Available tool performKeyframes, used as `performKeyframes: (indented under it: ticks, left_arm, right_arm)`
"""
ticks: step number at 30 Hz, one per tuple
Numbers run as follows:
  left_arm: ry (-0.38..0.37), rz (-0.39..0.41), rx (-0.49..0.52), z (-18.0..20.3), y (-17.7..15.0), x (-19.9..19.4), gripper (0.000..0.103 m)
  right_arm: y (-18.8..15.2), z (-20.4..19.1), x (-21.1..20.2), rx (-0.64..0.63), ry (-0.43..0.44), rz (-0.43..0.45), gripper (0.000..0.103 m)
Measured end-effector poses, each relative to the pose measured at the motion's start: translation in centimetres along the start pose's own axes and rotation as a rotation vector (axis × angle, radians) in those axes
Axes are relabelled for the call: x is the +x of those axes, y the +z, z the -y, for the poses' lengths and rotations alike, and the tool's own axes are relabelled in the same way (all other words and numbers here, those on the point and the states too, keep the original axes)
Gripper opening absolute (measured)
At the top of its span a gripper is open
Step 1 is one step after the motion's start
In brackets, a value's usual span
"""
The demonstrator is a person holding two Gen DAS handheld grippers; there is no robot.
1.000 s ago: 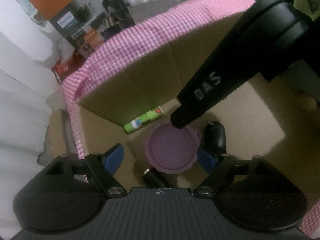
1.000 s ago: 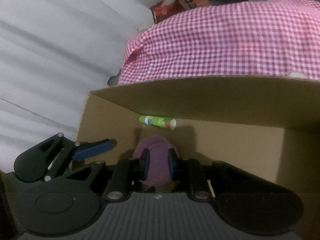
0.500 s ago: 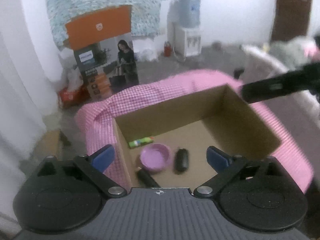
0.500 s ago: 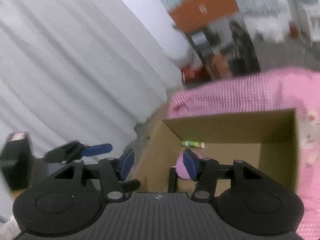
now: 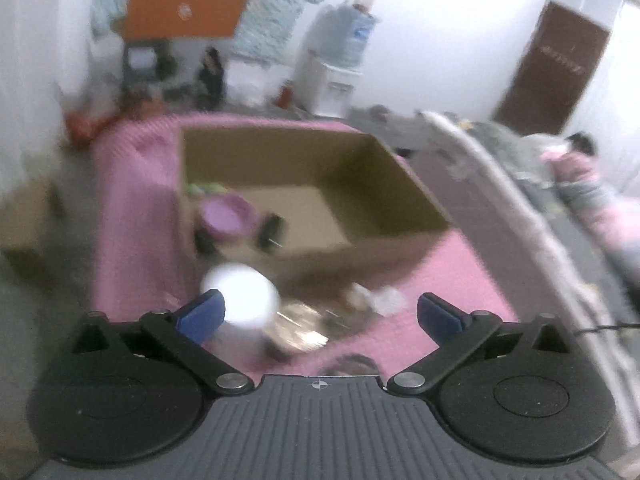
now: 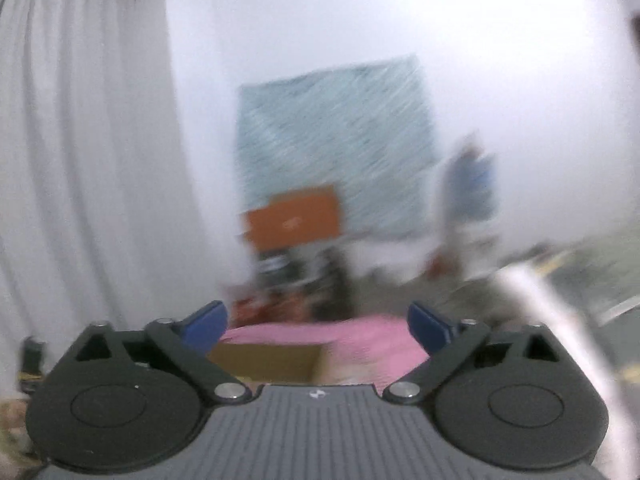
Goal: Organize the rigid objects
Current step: 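Move the right gripper back to the table over the black tape roll, then close the right gripper on the rim of the black tape roll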
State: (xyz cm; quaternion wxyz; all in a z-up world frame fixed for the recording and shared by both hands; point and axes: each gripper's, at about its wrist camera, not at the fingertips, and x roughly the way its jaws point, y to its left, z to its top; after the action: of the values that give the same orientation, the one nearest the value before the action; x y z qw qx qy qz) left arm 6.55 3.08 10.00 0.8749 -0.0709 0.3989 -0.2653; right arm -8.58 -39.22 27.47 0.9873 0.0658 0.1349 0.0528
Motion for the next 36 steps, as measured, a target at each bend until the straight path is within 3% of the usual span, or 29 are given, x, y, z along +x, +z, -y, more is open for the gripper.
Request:
performKeyframes:
  ticks: [3, 7, 14, 17, 23, 29, 34, 36]
  left_arm:
    - [-0.053, 0.013, -0.042, 0.7, -1.6, 0.8, 0.103]
    - [-0.032, 0.053, -0.019, 1.9, -3.5, 1.6, 0.103]
    - [0.211, 0.022, 0.176, 4.6, -6.7, 3.6, 0.103]
    - [0.229, -0.017, 0.211, 5.1, -7.7, 4.7, 0.103]
    - [0.239, -0.073, 0.285, 6.0, -8.8, 7.5, 0.102]
    - [0.218, -0.148, 0.357, 6.4, -9.7, 10.4, 0.098]
    - [0.217, -0.184, 0.414, 6.5, -10.3, 11.4, 0.093]
    - [0.214, -0.189, 0.427, 6.6, -10.4, 11.5, 0.091]
  right_arm:
    - [-0.8, 0.5, -1.9, -0.043, -0.08, -0.019, 0.103]
    - [-4.8, -0.5, 0.8, -0.074, -0.091, -0.114, 0.103]
    - [-16.6, -5.6, 9.3, -0.035, 0.146, -0.344, 0.103]
    - [-20.3, -8.4, 12.4, -0.003, 0.219, -0.423, 0.101]
    - [-22.9, -11.5, 16.9, 0.094, 0.305, -0.519, 0.096]
    - [-24.7, -13.1, 20.5, 0.095, 0.334, -0.639, 0.069]
    - [-26.0, -14.7, 22.5, 0.03, 0.342, -0.698, 0.062]
    - [-26.4, -15.0, 23.0, 0.02, 0.35, -0.715, 0.054]
